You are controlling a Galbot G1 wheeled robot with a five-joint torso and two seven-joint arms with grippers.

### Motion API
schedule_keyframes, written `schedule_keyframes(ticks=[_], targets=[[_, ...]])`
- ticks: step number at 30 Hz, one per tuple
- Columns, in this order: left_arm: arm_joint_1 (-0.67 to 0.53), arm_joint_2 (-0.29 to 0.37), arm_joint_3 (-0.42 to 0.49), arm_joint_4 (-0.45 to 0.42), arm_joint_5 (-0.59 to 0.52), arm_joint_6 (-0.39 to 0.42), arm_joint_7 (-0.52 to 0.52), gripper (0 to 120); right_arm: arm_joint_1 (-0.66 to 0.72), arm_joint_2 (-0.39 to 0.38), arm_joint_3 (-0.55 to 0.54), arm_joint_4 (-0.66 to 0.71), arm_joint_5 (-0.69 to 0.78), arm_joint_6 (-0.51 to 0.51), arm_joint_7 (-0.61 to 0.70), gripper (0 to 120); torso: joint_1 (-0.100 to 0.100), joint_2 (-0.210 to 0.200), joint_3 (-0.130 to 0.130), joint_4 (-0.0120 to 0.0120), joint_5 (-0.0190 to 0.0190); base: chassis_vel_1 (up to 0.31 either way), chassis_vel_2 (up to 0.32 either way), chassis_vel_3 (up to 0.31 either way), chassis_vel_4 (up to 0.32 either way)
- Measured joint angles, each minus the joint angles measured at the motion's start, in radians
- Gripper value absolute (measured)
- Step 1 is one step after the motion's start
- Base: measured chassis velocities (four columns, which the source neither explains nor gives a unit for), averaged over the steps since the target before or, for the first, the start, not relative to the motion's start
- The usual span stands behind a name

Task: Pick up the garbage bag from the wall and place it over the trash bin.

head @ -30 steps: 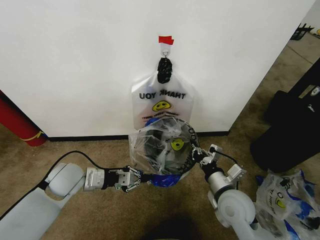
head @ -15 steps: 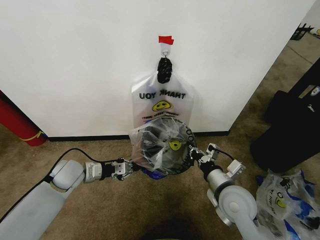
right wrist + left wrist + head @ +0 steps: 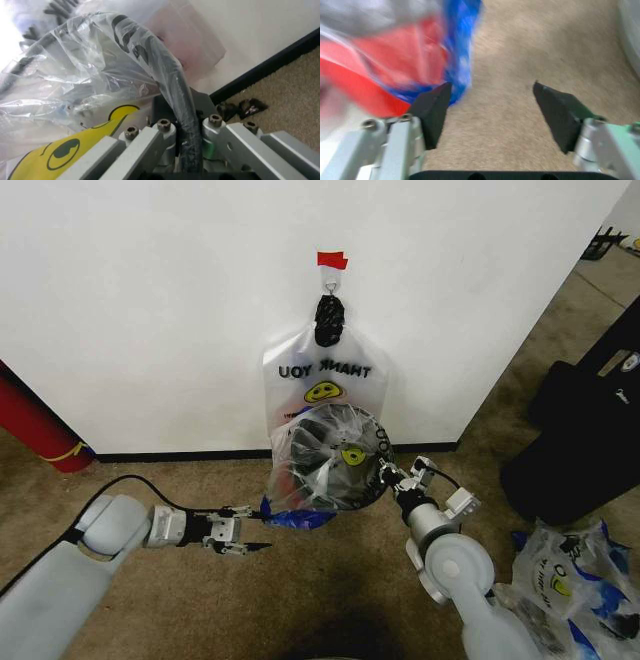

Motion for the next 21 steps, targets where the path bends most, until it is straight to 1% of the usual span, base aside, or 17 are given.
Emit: schedule_keyframes(ticks=[1,3,4,6,7,8,9,11,12,14,15,16,17,18,19,20,21], targets=[[0.000,0.000,0.000,0.000,0.000,0.000,0.000,72,0.000,0.000,0.000,0.000,0.000,0.000,0.000,0,0.000,0.000,0.000,0.0000,0.0000,0.000,0.000,0.000,0.000],[0.010,-0.016,-0.039,-0.003,-0.045,0.020,-0.022,77,0.004,0.006,-0.004,-0.014,-0.013,0.015,-0.007,0,0.000,0.000,0.000,0.0000,0.0002,0.000,0.000,0.000,0.000],[0.031,-0.036,-0.080,-0.010,-0.132,0.052,-0.087,84,0.006,0.011,-0.010,-0.026,-0.027,0.035,-0.016,0,0.000,0.000,0.000,0.0000,0.0000,0.000,0.000,0.000,0.000],[0.062,-0.052,-0.105,-0.035,-0.261,0.101,-0.157,90,0.006,0.012,-0.019,-0.031,-0.041,0.052,-0.022,0,0.000,0.000,0.000,0.0002,-0.0001,0.000,0.000,0.000,0.000],[0.073,-0.055,-0.106,-0.050,-0.306,0.114,-0.187,94,0.006,0.011,-0.023,-0.033,-0.047,0.058,-0.023,0,0.000,0.000,0.000,0.0003,-0.0001,0.000,0.000,0.000,0.000],[0.082,-0.057,-0.105,-0.068,-0.346,0.125,-0.224,95,0.006,0.009,-0.028,-0.035,-0.055,0.064,-0.024,0,0.000,0.000,0.000,0.0002,-0.0002,0.000,0.000,0.000,0.000],[0.082,-0.057,-0.105,-0.068,-0.346,0.125,-0.224,95,0.006,0.009,-0.028,-0.035,-0.055,0.064,-0.024,0,0.000,0.000,0.000,0.0002,-0.0002,0.000,0.000,0.000,0.000],[0.110,-0.056,-0.074,-0.145,-0.453,0.169,-0.378,94,0.009,0.003,-0.044,-0.042,-0.096,0.092,-0.025,0,0.000,0.000,0.000,0.0000,0.0000,0.000,0.000,0.000,0.000],[0.124,-0.054,-0.056,-0.198,-0.495,0.208,-0.478,94,0.011,-0.002,-0.054,-0.045,-0.126,0.111,-0.028,0,0.000,0.000,0.000,-0.0001,-0.0002,0.000,0.000,0.000,0.000],[0.138,-0.046,-0.019,-0.329,-0.560,0.346,-0.695,88,0.013,-0.010,-0.072,-0.050,-0.175,0.138,-0.030,0,0.000,0.000,0.000,0.0000,0.0002,0.000,0.000,0.000,0.000],[0.138,-0.042,0.004,-0.390,-0.594,0.400,-0.805,85,0.013,-0.012,-0.079,-0.053,-0.193,0.148,-0.029,0,0.000,0.000,0.000,0.0000,0.0004,0.000,0.000,0.000,0.000],[0.138,-0.042,0.004,-0.390,-0.594,0.400,-0.805,85,0.013,-0.012,-0.079,-0.053,-0.193,0.148,-0.029,0,0.000,0.000,0.000,0.0000,0.0004,0.000,0.000,0.000,0.000],[0.127,-0.039,0.041,-0.460,-0.639,0.454,-0.935,80,0.014,-0.014,-0.090,-0.057,-0.217,0.162,-0.028,0,0.000,0.000,0.000,0.0003,0.0003,0.000,0.000,0.000,0.000],[0.111,-0.040,0.073,-0.508,-0.671,0.494,-1.028,77,0.015,-0.014,-0.097,-0.061,-0.235,0.172,-0.028,0,0.000,0.000,0.000,0.0002,0.0003,0.000,0.000,0.000,0.000],[0.087,-0.046,0.115,-0.560,-0.710,0.549,-1.145,72,0.016,-0.015,-0.104,-0.065,-0.250,0.179,-0.029,0,0.000,0.000,0.000,-0.0001,0.0006,0.000,0.000,0.000,0.000],[0.069,-0.060,0.153,-0.603,-0.751,0.607,-1.262,70,0.020,-0.016,-0.112,-0.070,-0.258,0.183,-0.030,0,0.000,0.000,0.000,-0.0006,0.0006,0.000,0.000,0.000,0.000],[0.061,-0.080,0.184,-0.636,-0.787,0.660,-1.366,64,0.027,-0.017,-0.124,-0.076,-0.263,0.183,-0.032,0,0.000,0.000,0.000,-0.0005,-0.0001,0.000,0.000,0.000,0.000]])
